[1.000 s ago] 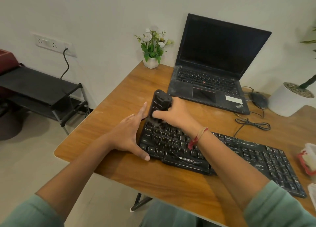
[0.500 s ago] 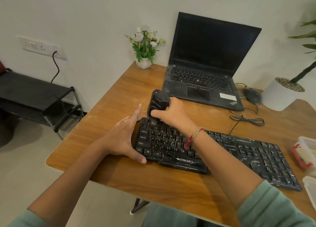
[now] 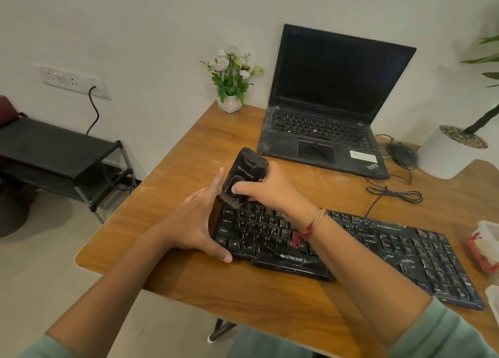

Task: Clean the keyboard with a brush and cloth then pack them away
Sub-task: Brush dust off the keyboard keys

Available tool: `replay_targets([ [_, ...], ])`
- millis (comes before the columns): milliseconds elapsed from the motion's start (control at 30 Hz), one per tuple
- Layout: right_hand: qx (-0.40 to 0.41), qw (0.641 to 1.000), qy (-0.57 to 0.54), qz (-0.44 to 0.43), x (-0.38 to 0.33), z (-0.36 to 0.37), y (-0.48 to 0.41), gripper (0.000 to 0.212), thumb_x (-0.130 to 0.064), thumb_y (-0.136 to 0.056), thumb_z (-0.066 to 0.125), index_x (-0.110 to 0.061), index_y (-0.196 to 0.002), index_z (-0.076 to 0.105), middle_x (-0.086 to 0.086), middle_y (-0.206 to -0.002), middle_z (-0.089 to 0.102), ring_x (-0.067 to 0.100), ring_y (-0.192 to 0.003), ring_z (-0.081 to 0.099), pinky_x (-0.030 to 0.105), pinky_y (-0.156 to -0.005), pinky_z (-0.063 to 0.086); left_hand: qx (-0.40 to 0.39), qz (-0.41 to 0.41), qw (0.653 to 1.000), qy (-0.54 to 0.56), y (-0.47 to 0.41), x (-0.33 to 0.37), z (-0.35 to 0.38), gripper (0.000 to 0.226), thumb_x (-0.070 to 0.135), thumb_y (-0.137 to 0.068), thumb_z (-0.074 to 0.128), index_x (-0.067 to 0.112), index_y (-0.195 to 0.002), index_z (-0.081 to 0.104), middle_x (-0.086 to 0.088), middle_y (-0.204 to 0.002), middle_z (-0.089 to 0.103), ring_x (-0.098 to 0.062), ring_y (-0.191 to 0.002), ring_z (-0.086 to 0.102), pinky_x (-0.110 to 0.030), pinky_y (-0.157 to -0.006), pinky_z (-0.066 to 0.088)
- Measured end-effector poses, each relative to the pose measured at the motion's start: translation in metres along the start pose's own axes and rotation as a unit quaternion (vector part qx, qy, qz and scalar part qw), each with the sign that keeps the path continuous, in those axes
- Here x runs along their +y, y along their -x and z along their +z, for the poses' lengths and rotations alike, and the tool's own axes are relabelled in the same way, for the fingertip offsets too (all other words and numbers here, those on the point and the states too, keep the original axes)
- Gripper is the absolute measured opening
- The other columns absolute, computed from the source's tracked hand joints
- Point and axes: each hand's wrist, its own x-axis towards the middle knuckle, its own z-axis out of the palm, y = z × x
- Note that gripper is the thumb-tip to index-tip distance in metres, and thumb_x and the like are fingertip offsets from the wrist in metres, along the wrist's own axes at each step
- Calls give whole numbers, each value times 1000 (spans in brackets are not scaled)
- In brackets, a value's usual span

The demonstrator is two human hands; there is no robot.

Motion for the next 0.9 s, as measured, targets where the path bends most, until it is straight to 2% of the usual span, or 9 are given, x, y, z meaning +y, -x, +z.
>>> replay_targets([
  [100,60,992,108,3,5,-10,-4,20,-23,-73,72,-19,-68,53,-5,-66,56,10,-61,54,18,-47,41,-4,-4,1000,-2,-1,-2,2,155,79,-37,77,43,-138,-36,13,-154,24,-8,-141,22,-41,-119,12],
  [167,74,991,106,-12,3,-7,1,22,-25,-74,71,-21,-67,52,-7,-65,55,9,-59,52,19,-46,39,0,-6,1000,3,0,0,1,156,76,-37,79,40,-141,-32,17,-152,22,-5,-139,21,-37,-119,13],
  [300,19,975,162,-153,-5,23,24,32,-23,-73,69,-33,-60,41,-12,-57,50,4,-52,47,22,-47,37,19,4,1000,-7,-1,0,0,147,79,-37,77,20,-152,6,11,-152,25,-7,-136,26,-41,-117,21],
  [400,52,994,81,-59,3,11,13,19,-25,-74,70,-28,-69,51,-10,-64,57,7,-56,53,19,-46,42,3,-6,1000,5,0,2,0,152,74,-39,79,30,-150,-15,16,-151,24,-4,-136,24,-33,-117,14],
  [467,111,985,130,-17,11,-3,4,20,-29,-75,68,-23,-68,51,-8,-63,55,8,-58,52,17,-45,35,-3,-20,1000,3,1,2,1,156,72,-38,80,37,-142,-31,14,-151,25,-4,-135,21,-27,-113,11],
  [567,98,976,186,-57,9,1,13,28,-29,-77,66,-25,-62,43,-10,-59,49,6,-52,46,17,-44,28,-4,-21,1000,2,0,1,0,155,73,-38,80,39,-142,-30,12,-150,26,-5,-134,23,-29,-114,13],
  [700,9,995,65,-78,6,19,28,21,-25,-72,69,-27,-65,50,-9,-55,51,4,-48,47,20,-44,37,8,-3,1000,8,-1,0,0,154,77,-37,79,24,-151,-10,10,-152,28,-8,-138,27,-42,-117,21],
  [833,121,991,58,-7,12,4,7,18,-26,-76,69,-20,-69,53,-3,-62,59,9,-53,53,21,-43,41,-4,-16,1000,3,0,1,1,155,75,-38,78,40,-141,-32,9,-154,24,-10,-140,21,-32,-117,10],
  [900,113,992,60,-17,8,7,12,16,-27,-77,68,-18,-74,56,0,-66,62,11,-55,55,23,-46,44,-3,-11,1000,5,2,3,0,154,73,-38,79,37,-143,-29,17,-150,23,-1,-135,20,-27,-114,10],
])
